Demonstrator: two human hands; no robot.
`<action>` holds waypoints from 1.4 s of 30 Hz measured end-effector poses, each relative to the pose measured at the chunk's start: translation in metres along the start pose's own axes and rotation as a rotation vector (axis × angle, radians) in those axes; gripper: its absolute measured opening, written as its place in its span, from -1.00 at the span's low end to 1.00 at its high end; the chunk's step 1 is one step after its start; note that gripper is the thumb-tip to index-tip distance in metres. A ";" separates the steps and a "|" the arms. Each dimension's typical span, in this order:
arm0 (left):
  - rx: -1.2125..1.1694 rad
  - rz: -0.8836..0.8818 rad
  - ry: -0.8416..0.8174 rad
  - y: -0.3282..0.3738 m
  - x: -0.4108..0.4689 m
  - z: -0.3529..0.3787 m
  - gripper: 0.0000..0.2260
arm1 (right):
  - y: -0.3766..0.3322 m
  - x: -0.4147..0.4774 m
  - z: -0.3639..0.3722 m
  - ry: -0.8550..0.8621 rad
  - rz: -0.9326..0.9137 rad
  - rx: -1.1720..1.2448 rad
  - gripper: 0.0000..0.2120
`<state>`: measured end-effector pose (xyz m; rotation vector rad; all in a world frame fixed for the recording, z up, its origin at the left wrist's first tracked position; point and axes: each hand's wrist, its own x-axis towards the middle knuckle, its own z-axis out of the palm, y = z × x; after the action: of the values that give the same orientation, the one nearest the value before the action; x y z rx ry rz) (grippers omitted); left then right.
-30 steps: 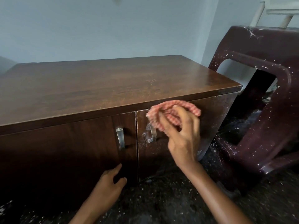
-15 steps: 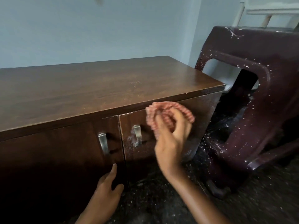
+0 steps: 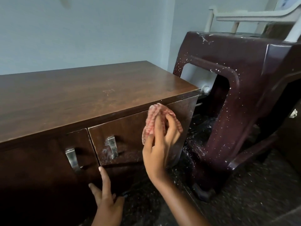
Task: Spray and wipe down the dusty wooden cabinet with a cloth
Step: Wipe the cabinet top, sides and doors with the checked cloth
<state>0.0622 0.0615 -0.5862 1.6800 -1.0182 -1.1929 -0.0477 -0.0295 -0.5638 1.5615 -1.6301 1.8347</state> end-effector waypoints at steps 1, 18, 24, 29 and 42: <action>0.001 -0.004 0.012 0.001 0.000 0.003 -0.19 | 0.002 0.005 -0.003 -0.019 -0.065 0.003 -0.58; -0.056 -0.031 0.057 0.014 -0.003 0.022 -0.17 | 0.035 0.038 0.005 0.234 0.575 0.112 -0.44; -0.079 0.016 0.116 0.013 -0.004 0.028 -0.17 | 0.018 0.063 0.000 0.282 0.189 0.110 -0.56; -0.077 0.030 0.099 0.011 -0.003 0.026 -0.16 | 0.041 0.092 0.000 0.404 0.394 0.148 -0.45; -0.079 0.002 0.125 0.006 0.002 0.025 -0.07 | 0.046 0.081 0.003 0.351 0.533 0.216 -0.44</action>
<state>0.0375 0.0539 -0.5867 1.6691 -0.8846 -1.0981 -0.1123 -0.0844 -0.5264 0.8312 -1.8352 2.4497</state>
